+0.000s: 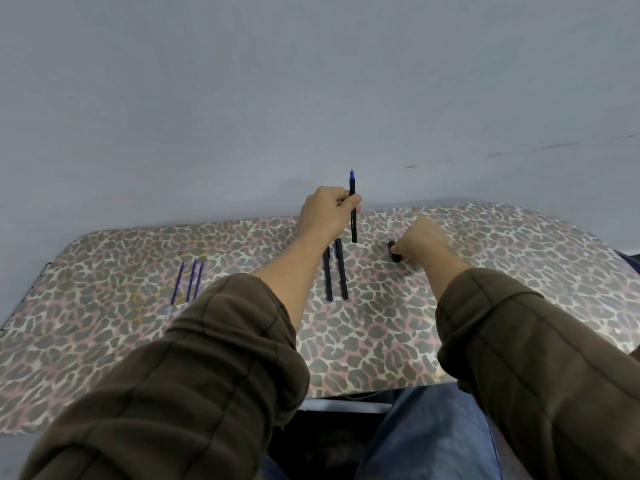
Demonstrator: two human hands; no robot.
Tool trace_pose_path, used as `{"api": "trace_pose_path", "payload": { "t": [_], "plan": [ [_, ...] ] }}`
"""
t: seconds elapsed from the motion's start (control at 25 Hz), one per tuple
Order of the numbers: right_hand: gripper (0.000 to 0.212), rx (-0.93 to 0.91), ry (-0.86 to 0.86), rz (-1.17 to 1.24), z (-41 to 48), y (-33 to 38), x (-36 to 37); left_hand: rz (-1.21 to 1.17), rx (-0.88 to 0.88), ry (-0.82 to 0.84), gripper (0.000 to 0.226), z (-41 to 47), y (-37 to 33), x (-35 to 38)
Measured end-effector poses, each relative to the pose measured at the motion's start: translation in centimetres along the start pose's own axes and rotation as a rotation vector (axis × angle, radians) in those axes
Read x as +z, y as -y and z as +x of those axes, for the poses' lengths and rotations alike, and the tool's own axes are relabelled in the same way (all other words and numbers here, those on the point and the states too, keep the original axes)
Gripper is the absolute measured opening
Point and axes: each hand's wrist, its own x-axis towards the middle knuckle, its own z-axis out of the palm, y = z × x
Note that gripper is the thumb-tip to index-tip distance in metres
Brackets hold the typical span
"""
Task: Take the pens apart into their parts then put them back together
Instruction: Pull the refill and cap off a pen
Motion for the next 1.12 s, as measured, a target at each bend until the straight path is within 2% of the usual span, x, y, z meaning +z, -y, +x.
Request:
{"api": "trace_pose_path", "payload": {
  "t": [0.16,0.28,0.4,0.48,0.6,0.96,1.12],
  "plan": [
    [0.039,-0.013,-0.02,0.095,-1.5,0.6,-2.2,-0.002,-0.006,-0.011,0.022,-0.3,-0.1,-0.4],
    [0.03,-0.208,-0.094,0.517,-3.7,2.7,-5.6,-0.008,0.007,-0.029,0.022,-0.8,-0.7,-1.1],
    [0.019,-0.392,-0.033,0.807,-7.5,5.8,-8.4,-0.006,0.015,-0.041,0.022,-1.4,-1.5,-2.0],
    [0.016,-0.496,-0.018,0.822,-9.5,7.4,-9.1,-0.001,0.015,-0.055,0.023,-2.0,-1.9,-3.1],
    [0.014,-0.582,-0.086,0.766,-11.1,9.0,-9.1,-0.032,0.016,-0.088,0.023,-2.7,-2.2,-4.6],
    [0.015,-0.618,-0.19,0.817,-13.5,11.5,-11.0,-0.112,0.007,-0.222,0.016,-4.2,-2.4,-7.3],
    [0.013,-0.67,-0.162,0.884,-13.6,11.6,-11.9,-0.105,0.053,-0.197,0.012,-3.9,-3.5,-8.3]
  ]
}}
